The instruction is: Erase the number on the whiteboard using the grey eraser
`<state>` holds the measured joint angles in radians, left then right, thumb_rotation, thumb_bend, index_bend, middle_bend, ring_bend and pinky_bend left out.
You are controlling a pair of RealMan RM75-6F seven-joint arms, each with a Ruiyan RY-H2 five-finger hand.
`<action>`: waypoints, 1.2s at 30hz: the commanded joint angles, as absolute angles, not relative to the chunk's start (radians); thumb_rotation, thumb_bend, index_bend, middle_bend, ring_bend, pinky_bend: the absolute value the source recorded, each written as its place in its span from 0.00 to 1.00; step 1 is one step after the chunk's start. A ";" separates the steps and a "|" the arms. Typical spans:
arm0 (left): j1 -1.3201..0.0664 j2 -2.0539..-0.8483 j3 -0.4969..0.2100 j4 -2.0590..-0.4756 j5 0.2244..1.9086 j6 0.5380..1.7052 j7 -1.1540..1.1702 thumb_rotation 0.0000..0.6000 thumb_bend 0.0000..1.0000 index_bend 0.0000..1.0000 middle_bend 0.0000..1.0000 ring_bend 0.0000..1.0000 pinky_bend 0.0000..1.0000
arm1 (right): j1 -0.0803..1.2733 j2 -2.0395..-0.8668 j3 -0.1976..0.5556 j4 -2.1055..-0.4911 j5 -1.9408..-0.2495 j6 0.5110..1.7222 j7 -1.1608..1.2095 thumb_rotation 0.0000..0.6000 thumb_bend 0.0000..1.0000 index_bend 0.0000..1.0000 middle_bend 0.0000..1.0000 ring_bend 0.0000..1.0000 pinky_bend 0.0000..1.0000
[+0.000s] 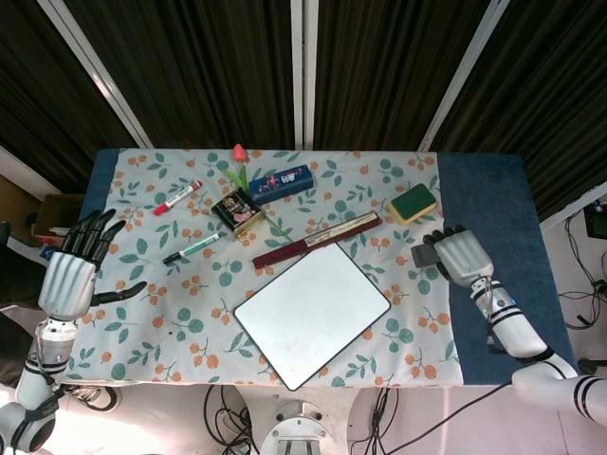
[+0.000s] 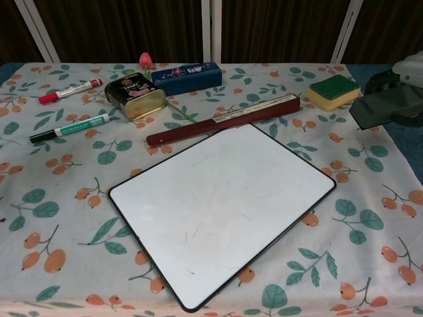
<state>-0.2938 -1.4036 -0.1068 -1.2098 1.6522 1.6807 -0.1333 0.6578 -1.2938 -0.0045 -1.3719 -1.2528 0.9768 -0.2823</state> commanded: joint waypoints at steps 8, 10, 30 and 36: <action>-0.290 -1.399 -0.106 -1.204 1.649 1.679 -0.134 0.64 0.00 0.12 0.07 0.06 0.17 | 0.642 -1.409 0.000 -1.182 -1.327 0.924 -0.097 1.00 0.42 0.65 0.57 0.41 0.41; -0.289 -1.397 -0.106 -1.205 1.648 1.681 -0.134 0.65 0.00 0.12 0.07 0.06 0.17 | 0.643 -1.411 -0.003 -1.172 -1.344 0.913 -0.072 1.00 0.38 0.49 0.46 0.27 0.33; -0.256 -1.359 -0.078 -1.228 1.644 1.676 -0.099 0.66 0.00 0.13 0.07 0.06 0.17 | 0.360 -1.242 -0.014 -1.418 -1.460 1.408 -0.108 1.00 0.14 0.00 0.00 0.00 0.00; -0.187 -1.272 -0.002 -1.325 1.572 1.572 -0.028 0.69 0.00 0.13 0.07 0.06 0.17 | 0.139 -1.213 -0.046 -1.430 -1.402 1.632 -0.147 1.00 0.13 0.00 0.00 0.00 0.00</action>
